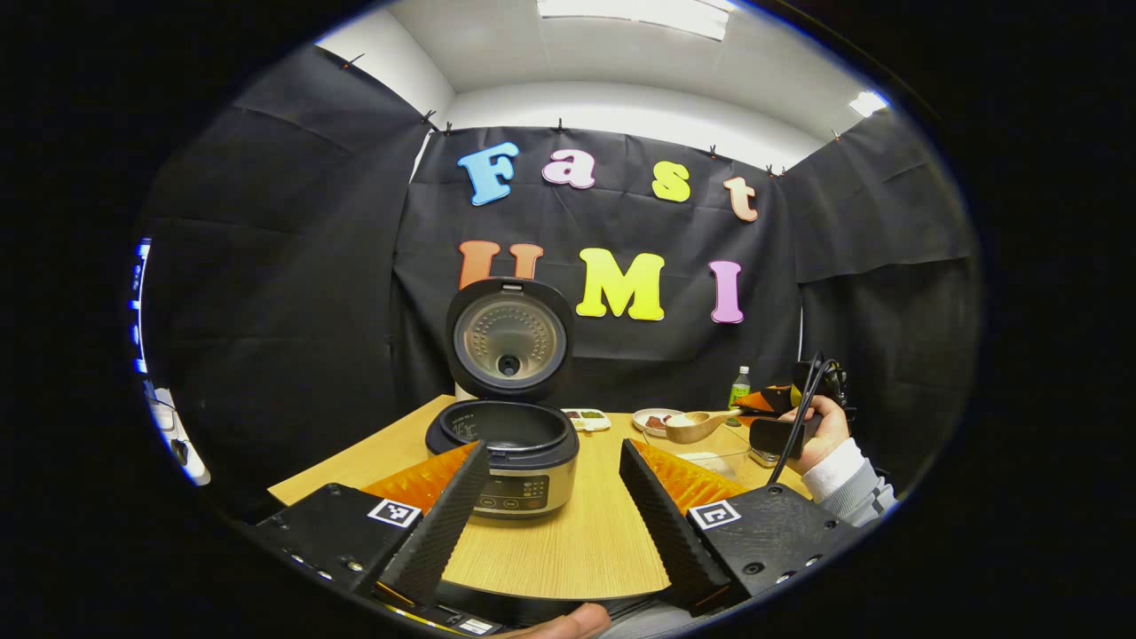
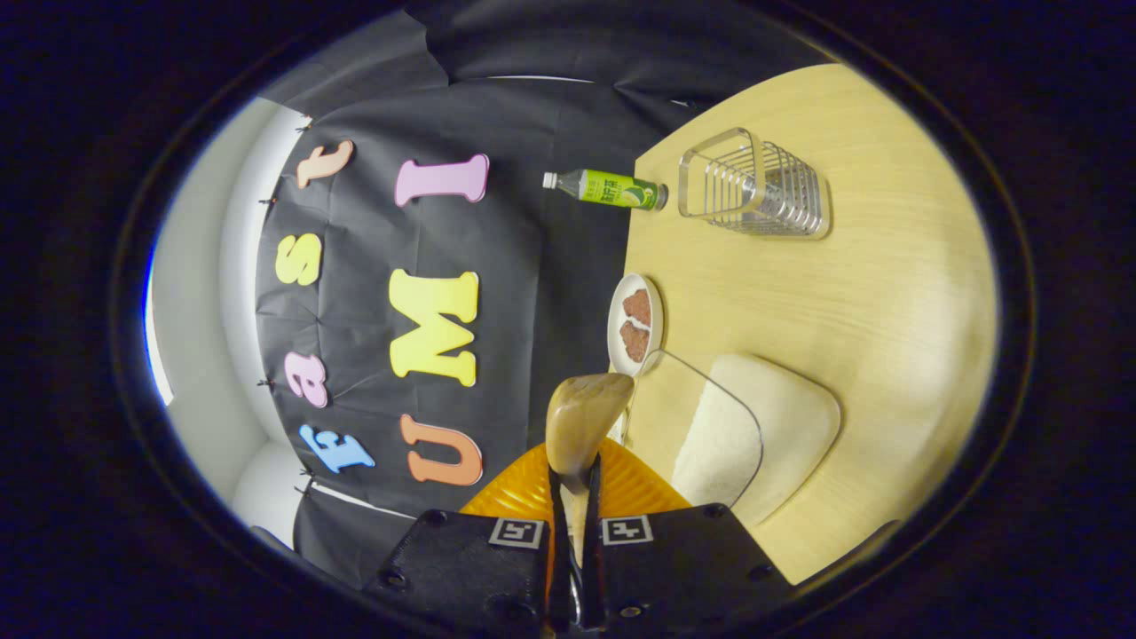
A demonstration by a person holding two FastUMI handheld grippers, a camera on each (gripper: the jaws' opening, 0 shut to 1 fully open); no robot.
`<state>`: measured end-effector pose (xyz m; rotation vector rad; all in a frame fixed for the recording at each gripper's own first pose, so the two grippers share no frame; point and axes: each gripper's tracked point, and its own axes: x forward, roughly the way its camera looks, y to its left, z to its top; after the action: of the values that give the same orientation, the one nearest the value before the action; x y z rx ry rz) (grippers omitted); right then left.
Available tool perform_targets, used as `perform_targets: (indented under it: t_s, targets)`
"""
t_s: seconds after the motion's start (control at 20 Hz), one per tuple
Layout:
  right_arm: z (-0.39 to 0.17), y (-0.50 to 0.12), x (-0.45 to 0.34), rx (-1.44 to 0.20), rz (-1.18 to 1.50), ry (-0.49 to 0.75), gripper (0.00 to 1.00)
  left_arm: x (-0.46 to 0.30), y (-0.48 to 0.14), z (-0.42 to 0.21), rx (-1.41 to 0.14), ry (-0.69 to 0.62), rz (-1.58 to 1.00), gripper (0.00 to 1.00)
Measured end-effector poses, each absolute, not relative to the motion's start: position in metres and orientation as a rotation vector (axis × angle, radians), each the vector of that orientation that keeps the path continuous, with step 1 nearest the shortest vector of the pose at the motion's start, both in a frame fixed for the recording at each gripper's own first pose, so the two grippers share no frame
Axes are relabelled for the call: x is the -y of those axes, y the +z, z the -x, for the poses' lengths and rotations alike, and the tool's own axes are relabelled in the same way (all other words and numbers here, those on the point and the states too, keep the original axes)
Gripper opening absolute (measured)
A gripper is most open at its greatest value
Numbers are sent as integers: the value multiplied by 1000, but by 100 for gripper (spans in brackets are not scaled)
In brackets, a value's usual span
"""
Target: Close the left gripper, press the button to open the rice cooker; take a wooden spoon from the chopstick holder with the right hand, scoop a spoonful of rice and pour it into the rice cooker, then put the wooden spoon back into the chopstick holder.
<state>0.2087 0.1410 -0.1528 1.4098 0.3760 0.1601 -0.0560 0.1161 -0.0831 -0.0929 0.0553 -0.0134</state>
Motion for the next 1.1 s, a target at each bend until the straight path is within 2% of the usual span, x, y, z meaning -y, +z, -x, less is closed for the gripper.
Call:
perform_targets:
  t_s: [0.25,0.65,0.9,0.95,1.1]
  targets:
    - [-195,-134,-185,-407,-1425,227,11,-125,-84,59,-62,-19,126,95]
    - [-187,-92,-273,-413,-1368,316,10,-138,-87,73,-75,-10,36,95]
    - [-194,-58,-334,-412,-1195,351,10,-146,-80,81,-62,11,12,95]
    - [-194,-57,-345,-419,-1155,347,13,-147,-78,83,-56,13,11,95]
    - [-194,-48,-372,-408,-1008,353,11,-150,-77,85,-52,11,24,95]
